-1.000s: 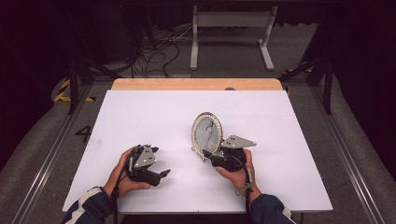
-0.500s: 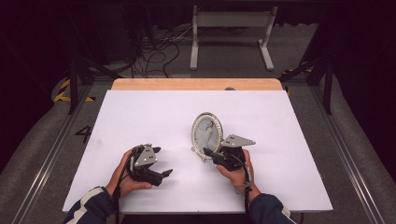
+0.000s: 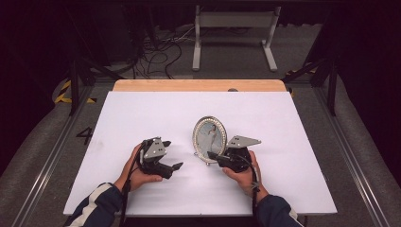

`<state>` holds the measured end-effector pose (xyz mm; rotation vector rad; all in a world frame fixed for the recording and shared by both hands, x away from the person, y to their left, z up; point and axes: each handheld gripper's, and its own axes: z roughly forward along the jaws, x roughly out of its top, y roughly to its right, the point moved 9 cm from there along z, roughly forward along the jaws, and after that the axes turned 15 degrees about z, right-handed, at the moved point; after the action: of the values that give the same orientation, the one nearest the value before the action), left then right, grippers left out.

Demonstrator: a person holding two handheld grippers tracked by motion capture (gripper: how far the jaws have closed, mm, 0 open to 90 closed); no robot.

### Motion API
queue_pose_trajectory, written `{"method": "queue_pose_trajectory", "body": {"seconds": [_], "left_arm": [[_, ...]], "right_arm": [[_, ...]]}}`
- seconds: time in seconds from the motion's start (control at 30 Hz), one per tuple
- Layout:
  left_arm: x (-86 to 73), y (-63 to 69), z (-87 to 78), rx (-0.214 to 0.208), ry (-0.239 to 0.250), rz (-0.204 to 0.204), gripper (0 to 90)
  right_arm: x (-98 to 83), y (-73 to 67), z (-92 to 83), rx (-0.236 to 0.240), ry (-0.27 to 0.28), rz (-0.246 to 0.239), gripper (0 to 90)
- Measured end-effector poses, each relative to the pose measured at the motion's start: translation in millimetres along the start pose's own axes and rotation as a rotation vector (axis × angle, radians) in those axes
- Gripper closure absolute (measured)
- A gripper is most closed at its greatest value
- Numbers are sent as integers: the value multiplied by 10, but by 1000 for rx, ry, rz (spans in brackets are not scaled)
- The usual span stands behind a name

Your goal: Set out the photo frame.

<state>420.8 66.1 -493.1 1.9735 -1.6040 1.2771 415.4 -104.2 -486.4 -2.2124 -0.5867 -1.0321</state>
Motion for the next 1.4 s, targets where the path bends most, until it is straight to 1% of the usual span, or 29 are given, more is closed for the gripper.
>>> {"method": "queue_pose_trajectory", "body": {"seconds": [0.03, 0.07, 0.13, 0.23, 0.27, 0.33, 0.4, 0.5, 0.57, 0.6, 0.7, 0.73, 0.8, 0.83, 0.93, 1.0, 1.1, 1.13, 1.17, 1.2, 1.23, 1.27, 1.3, 1.33, 1.4], "left_arm": [[0, 0, 0, 0, 0, 0, 133], [79, -27, 67, -2, 19, 4, 134], [151, -40, 137, -17, 32, -9, 134], [236, -76, 248, -20, 45, -13, 134], [242, -83, 277, -22, 42, -17, 135], [245, -105, 339, -20, 33, -21, 135], [255, -141, 399, -38, 45, -49, 135], [277, -193, 468, -48, 63, -83, 135], [283, -211, 511, -46, 65, -77, 136], [282, -213, 528, -44, 63, -75, 139], [280, -216, 597, -69, 60, -95, 139], [285, -219, 609, -74, 63, -102, 139], [306, -212, 635, -88, 73, -112, 140], [316, -215, 653, -92, 77, -118, 143], [337, -194, 671, -102, 81, -120, 152], [348, -181, 667, -107, 81, -99, 172], [400, -173, 614, -107, 113, -80, 283], [418, -160, 601, -116, 122, -68, 326], [425, -145, 596, -117, 115, -61, 336], [421, -141, 598, -107, 104, -57, 328], [419, -144, 595, -105, 104, -60, 333], [414, -147, 590, -106, 105, -67, 344], [404, -162, 583, -101, 101, -63, 372], [400, -165, 574, -106, 102, -61, 393], [395, -158, 554, -104, 94, -52, 403]], "right_arm": [[0, 0, 0, 0, 0, 0, 744], [13, -14, -30, -12, 6, -17, 713], [13, -16, -53, -27, 5, -29, 679], [-2, -19, -96, -48, 2, -48, 640], [-9, -26, -118, -49, 4, -47, 611], [-22, -19, -155, -68, 5, -50, 584], [-31, -24, -203, -79, 14, -51, 563], [-32, -42, -272, -86, 31, -56, 579], [-12, -47, -311, -92, 54, -53, 611], [13, -40, -342, -106, 78, -53, 640], [55, -37, -390, -104, 102, -41, 654], [76, -30, -421, -106, 119, -42, 668], [107, -26, -461, -104, 135, -31, 701], [115, -23, -471, -105, 139, -33, 711], [141, -29, -495, -101, 154, -35, 729], [148, -46, -500, -98, 161, -43, 758], [144, -44, -482, -95, 159, -48, 761], [141, -45, -477, -91, 156, -43, 762], [142, -45, -475, -90, 155, -46, 762], [142, -47, -473, -93, 153, -47, 762], [142, -46, -469, -93, 152, -49, 763], [142, -45, -466, -92, 151, -49, 763], [142, -44, -463, -94, 150, -50, 764], [143, -42, -459, -95, 150, -49, 766], [145, -30, -452, -104, 150, -47, 768]]}}
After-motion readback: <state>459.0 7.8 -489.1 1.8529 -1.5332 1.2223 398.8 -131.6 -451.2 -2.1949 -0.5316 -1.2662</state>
